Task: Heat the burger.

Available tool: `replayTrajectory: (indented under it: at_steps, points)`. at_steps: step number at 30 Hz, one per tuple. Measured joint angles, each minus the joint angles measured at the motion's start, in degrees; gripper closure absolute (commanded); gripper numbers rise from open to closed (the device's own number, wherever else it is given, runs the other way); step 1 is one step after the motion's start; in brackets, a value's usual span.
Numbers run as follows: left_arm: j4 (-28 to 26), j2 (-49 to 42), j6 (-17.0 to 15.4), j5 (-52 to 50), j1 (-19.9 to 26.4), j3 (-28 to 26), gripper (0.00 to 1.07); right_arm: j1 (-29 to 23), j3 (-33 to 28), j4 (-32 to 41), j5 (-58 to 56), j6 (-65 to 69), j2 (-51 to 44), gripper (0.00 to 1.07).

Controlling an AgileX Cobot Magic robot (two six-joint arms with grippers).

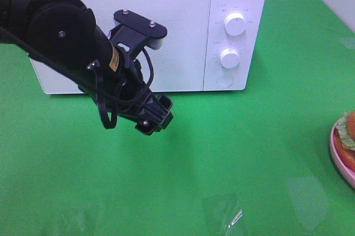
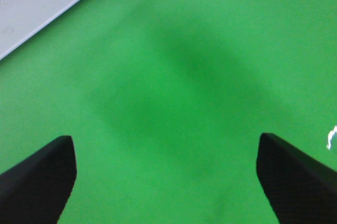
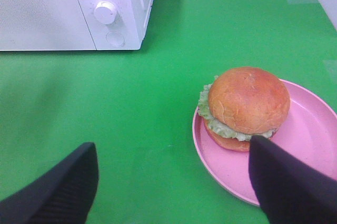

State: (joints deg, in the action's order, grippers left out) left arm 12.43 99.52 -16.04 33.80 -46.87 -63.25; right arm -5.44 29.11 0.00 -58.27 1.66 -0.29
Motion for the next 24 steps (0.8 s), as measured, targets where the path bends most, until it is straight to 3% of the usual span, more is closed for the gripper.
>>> replayTrajectory:
  at_steps: [11, 16, 18, 21, 22, 23, 24]
  points:
    - [-1.1, -4.2, 0.2, 22.1, 0.1, 0.0, 0.21, 0.0, 0.0, 0.0, 0.0, 0.0, 0.0, 0.31]
    - [-1.1, -5.6, 0.4, 25.7, 1.9, 0.0, 0.21, 0.0, 0.0, 0.0, 0.0, 0.0, 0.0, 0.31]
    - [-3.0, -9.0, 1.9, 28.1, 7.2, 0.0, 0.21, 0.0, 0.0, 0.0, 0.0, 0.0, 0.0, 0.31]
    - [-5.3, -11.2, 3.6, 28.3, 10.6, 0.0, 0.21, 0.0, 0.0, 0.0, 0.0, 0.0, 0.0, 0.31]
    - [-8.0, -13.6, 5.6, 28.4, 14.8, 0.0, 0.21, 0.0, 0.0, 0.0, 0.0, 0.0, 0.0, 0.31]
    - [-8.0, -13.6, 5.6, 28.4, 14.8, 0.0, 0.21, 0.0, 0.0, 0.0, 0.0, 0.0, 0.0, 0.31]
    - [-10.7, -16.0, 8.1, 28.6, 19.4, 0.0, 0.21, 0.0, 0.0, 0.0, 0.0, 0.0, 0.0, 0.31]
